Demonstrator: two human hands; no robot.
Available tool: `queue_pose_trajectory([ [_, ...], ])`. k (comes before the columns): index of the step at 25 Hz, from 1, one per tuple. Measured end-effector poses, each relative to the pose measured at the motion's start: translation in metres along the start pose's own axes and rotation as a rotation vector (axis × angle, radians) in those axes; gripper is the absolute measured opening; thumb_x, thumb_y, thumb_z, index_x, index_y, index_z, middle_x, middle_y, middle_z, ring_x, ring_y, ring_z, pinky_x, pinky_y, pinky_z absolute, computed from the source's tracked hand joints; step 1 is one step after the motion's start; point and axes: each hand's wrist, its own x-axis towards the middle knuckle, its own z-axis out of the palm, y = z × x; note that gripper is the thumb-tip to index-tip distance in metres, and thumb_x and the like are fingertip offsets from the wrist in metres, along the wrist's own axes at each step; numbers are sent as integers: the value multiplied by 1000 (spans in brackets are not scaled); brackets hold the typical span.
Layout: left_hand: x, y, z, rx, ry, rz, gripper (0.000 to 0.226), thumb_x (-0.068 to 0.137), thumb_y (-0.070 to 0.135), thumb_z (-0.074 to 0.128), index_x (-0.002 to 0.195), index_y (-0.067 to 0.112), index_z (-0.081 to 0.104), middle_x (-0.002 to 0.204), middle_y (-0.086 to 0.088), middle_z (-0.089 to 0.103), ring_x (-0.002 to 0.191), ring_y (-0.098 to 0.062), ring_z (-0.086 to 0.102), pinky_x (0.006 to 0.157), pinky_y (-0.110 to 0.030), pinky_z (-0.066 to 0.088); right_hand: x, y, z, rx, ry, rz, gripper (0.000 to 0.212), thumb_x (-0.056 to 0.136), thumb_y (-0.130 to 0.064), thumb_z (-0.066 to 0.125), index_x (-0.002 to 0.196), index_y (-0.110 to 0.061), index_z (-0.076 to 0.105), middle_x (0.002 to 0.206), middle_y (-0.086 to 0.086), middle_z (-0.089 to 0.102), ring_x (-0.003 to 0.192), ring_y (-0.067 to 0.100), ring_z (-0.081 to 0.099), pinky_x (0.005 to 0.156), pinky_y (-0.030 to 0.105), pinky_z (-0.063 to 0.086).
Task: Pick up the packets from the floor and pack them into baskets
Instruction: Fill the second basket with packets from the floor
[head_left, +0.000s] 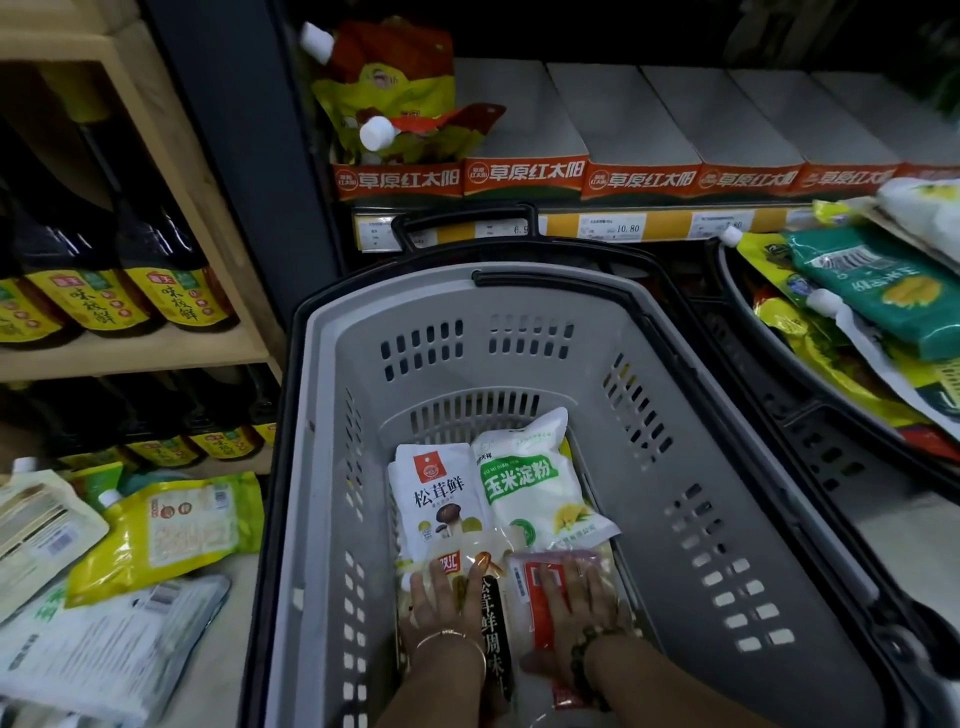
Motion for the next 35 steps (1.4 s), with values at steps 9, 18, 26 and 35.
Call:
queue_pose_trajectory([
  [9, -20, 4, -56, 36, -200, 93, 87, 94, 16, 50, 148, 24, -18, 153, -20, -22, 142, -40, -14, 113, -58, 7, 12, -1, -2, -59, -10, 41, 112, 73, -71, 53, 144, -33, -24, 152, 4, -31, 141, 32, -24, 114, 57, -3],
  [18, -83, -15, -134, -168, 158, 276, 72, 90, 21, 54, 148, 14, 13, 146, -18, 27, 130, -36, 34, 106, -44, 34, -20, -28, -67, 135, 351, -91, 66, 90, -41, 55, 146, -20, 27, 152, 8, 23, 136, 27, 32, 108, 35, 33],
  [26, -155, -116, -212, -523, 705, 350, 58, 88, 25, 58, 141, 20, 34, 139, -6, 42, 126, -24, 44, 102, -29, 37, -103, -131, -148, 267, 784, -474, 52, 91, -29, 55, 140, -20, 39, 143, 4, 41, 127, 23, 43, 102, 36, 40],
  [35, -131, -307, -155, -783, 843, -42, 49, 87, 18, 60, 134, 14, 45, 132, -7, 52, 121, -22, 49, 97, -29, 40, -116, -342, -121, 87, 767, -827, 41, 90, -24, 52, 131, -24, 50, 136, -2, 48, 124, 19, 46, 98, 33, 41],
])
